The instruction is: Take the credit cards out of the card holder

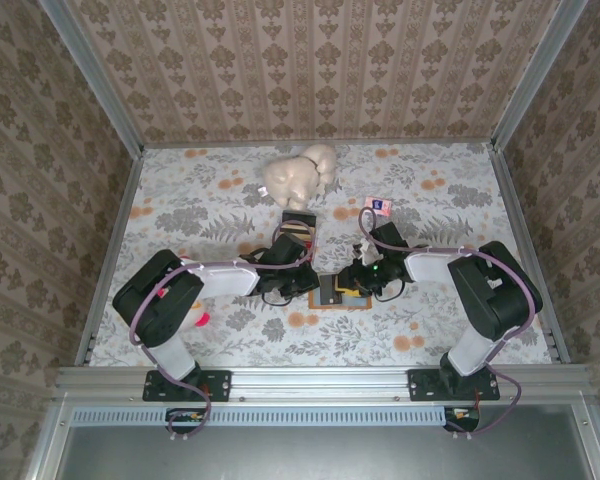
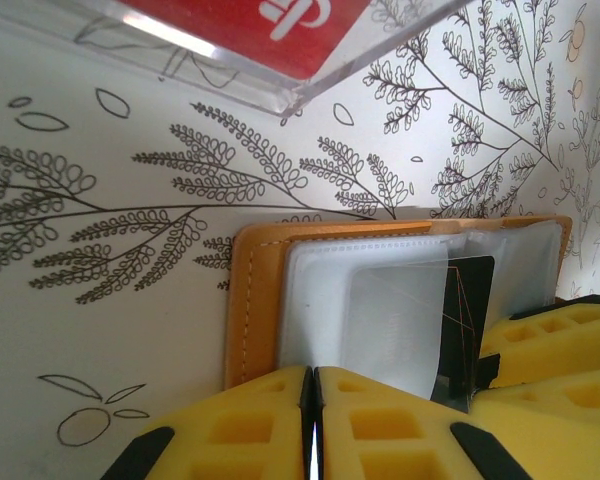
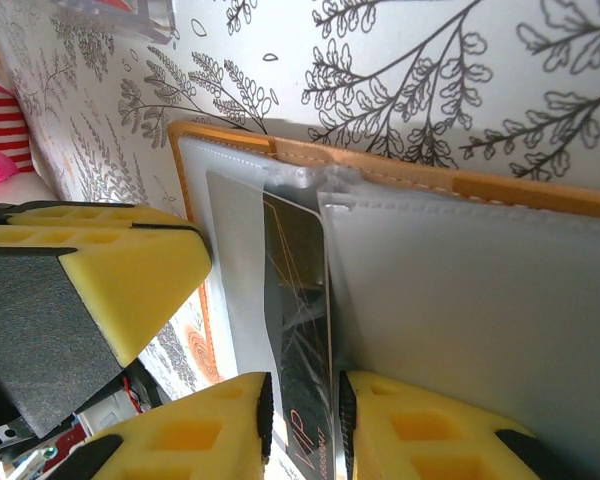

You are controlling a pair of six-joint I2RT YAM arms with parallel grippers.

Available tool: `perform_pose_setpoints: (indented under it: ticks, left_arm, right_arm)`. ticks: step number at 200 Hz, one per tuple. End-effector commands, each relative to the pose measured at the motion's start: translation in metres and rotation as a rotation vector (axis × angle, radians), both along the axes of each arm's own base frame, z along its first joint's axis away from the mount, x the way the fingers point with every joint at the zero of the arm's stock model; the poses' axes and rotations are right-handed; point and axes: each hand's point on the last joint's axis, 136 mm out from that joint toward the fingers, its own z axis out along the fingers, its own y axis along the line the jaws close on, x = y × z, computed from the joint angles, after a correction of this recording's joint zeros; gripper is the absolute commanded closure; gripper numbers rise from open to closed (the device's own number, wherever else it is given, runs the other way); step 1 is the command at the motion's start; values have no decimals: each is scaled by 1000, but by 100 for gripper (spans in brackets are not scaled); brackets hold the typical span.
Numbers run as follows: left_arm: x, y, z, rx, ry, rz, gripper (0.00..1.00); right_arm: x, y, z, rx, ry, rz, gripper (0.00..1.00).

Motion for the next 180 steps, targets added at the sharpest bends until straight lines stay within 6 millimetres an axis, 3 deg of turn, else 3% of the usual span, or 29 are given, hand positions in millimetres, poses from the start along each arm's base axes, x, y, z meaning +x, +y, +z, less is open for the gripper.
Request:
perform_pose_setpoints:
  ticks: [1,54,88,111,180]
  left_arm:
    - [-17,20,-29,108,82,-11,88]
    - [-17,21,-29,108,80,-13,89]
    - [-17,22,-28,110,77,-11,89]
    - [-17,23,-28,114,75,-9,89]
    - [-12,21,-23,103,60,-16,89]
  right_arm:
    - [-7,0,-14,-43,37,18,74]
    - [-4,5,-13,-50,28,26,81]
    - [-3,0,-13,-77,22,5,95]
    - [-4,-10,-9,-94,17,-15,99]
    - [-9,-44,1,-113,5,-44,98]
